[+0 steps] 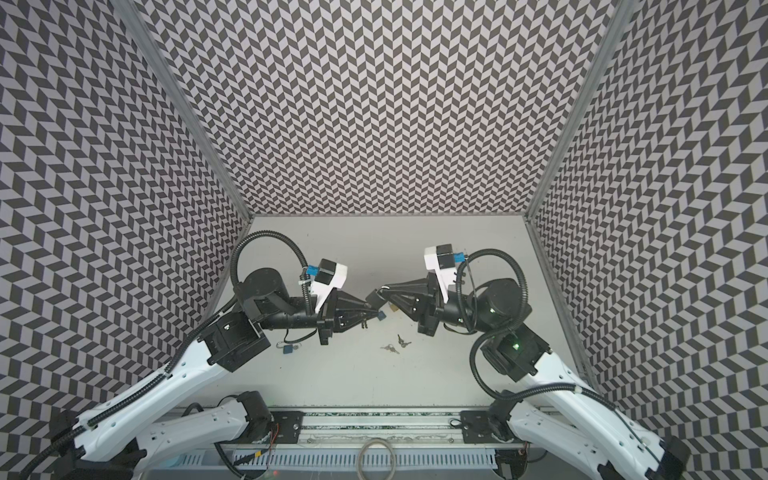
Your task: Lock with the key
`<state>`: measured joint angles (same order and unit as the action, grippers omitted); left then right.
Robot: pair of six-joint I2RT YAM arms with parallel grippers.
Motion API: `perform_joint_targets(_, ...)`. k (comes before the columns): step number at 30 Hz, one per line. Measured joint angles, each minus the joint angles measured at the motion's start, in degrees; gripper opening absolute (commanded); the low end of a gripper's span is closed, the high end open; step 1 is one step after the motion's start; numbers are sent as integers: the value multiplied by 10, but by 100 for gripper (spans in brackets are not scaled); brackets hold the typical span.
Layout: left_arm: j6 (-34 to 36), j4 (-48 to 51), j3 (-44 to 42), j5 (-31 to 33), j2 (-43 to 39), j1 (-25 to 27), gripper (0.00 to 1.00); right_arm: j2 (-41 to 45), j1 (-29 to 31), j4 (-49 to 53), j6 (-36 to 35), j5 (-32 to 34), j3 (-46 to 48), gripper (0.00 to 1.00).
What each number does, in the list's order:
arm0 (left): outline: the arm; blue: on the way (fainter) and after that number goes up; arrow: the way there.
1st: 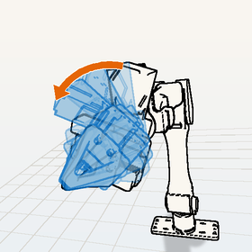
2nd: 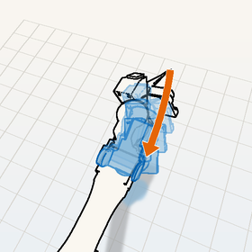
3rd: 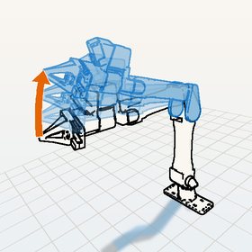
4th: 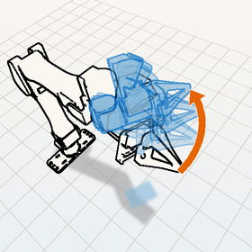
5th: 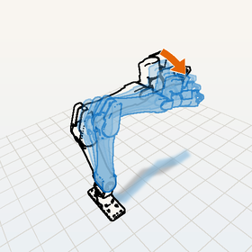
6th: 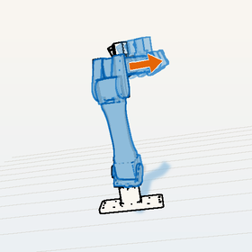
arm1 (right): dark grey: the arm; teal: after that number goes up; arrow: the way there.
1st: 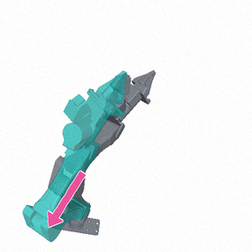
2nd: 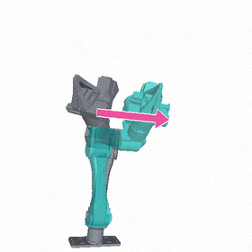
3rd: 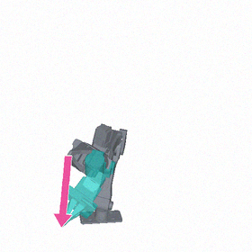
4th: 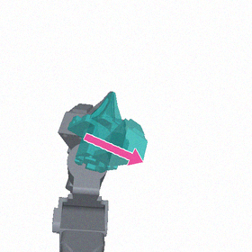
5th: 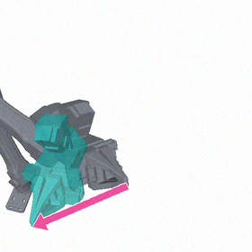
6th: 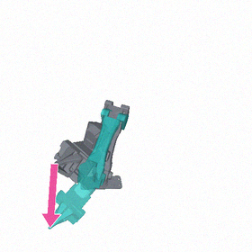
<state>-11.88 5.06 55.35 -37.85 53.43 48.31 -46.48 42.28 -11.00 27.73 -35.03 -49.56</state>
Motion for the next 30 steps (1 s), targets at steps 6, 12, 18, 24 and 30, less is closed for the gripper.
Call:
perform_joint_targets(6,-8,47,-51,51,-38,-18,0,47,-3,22,-30,80,-1,0)
perform_joint_targets(12,-54,130,-83,181,-79,-126,0,-1,-4,80,-69,120,-49,0)
perform_joint_targets(18,-115,168,-113,230,-132,-315,0,-217,-2,173,-111,81,-47,0)
perform_joint_targets(24,-138,167,-139,192,-148,-369,0,-410,4,280,-170,51,-49,0)
perform_joint_targets(30,-152,146,-178,112,-135,-369,0,-519,6,297,-244,1,-99,0)
